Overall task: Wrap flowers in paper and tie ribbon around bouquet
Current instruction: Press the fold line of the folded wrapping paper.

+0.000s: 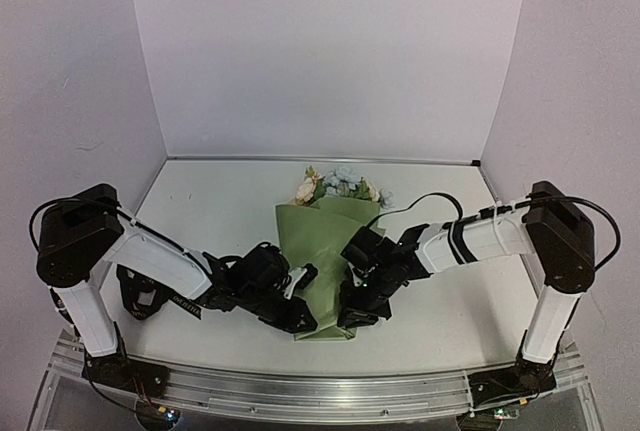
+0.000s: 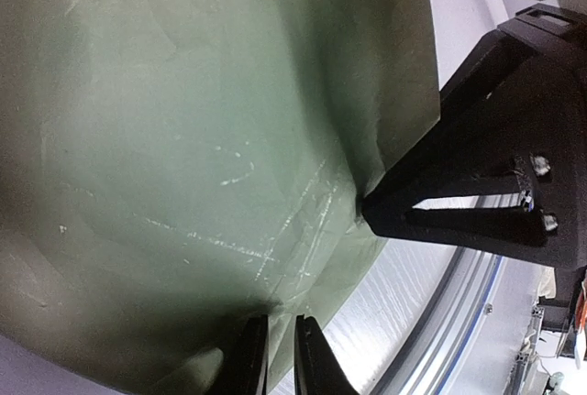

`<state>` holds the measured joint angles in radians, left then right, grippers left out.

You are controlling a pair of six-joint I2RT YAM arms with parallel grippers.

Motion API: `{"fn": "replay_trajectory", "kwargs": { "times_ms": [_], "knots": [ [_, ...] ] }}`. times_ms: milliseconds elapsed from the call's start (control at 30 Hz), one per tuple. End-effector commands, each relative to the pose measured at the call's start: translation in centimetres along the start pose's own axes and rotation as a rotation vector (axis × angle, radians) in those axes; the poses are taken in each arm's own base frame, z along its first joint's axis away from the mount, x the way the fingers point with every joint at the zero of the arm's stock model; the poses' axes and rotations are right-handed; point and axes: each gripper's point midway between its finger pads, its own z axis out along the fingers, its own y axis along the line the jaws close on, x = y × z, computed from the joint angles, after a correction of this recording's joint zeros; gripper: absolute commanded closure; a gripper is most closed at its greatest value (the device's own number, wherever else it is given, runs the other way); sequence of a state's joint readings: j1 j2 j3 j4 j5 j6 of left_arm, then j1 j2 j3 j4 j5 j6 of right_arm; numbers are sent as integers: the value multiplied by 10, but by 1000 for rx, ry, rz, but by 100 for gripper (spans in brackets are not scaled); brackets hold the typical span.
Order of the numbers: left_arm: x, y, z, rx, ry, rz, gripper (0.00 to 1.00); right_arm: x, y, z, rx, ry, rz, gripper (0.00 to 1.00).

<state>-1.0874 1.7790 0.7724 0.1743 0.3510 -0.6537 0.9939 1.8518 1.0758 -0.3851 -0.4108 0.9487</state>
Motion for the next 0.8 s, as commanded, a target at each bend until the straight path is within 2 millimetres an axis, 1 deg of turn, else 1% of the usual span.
{"fn": "replay_trajectory", "kwargs": {
  "times_ms": [0, 67, 167, 333, 533, 633, 767],
  "knots": [
    [-15, -21, 0, 58, -23, 43, 88, -1, -12, 11, 40, -15, 20, 89],
    [-16, -21, 2, 60, -23, 41, 88, 1, -12, 11, 41, -15, 16, 91],
    [-16, -19, 5, 53, -20, 38, 88, 2, -8, 6, 27, -16, -8, 90],
    [-13, -14, 11, 44, -1, 23, 88, 9, 5, -10, -18, 0, -65, 90],
    [-9, -11, 14, 42, 13, 15, 88, 23, 13, -26, -50, 50, -112, 90],
    [-10, -12, 14, 43, 12, 14, 88, 29, 8, -25, -35, 67, -119, 90],
    [-10, -12, 15, 44, 11, 14, 88, 31, -2, -14, -3, 88, -109, 91]
  ]
}}
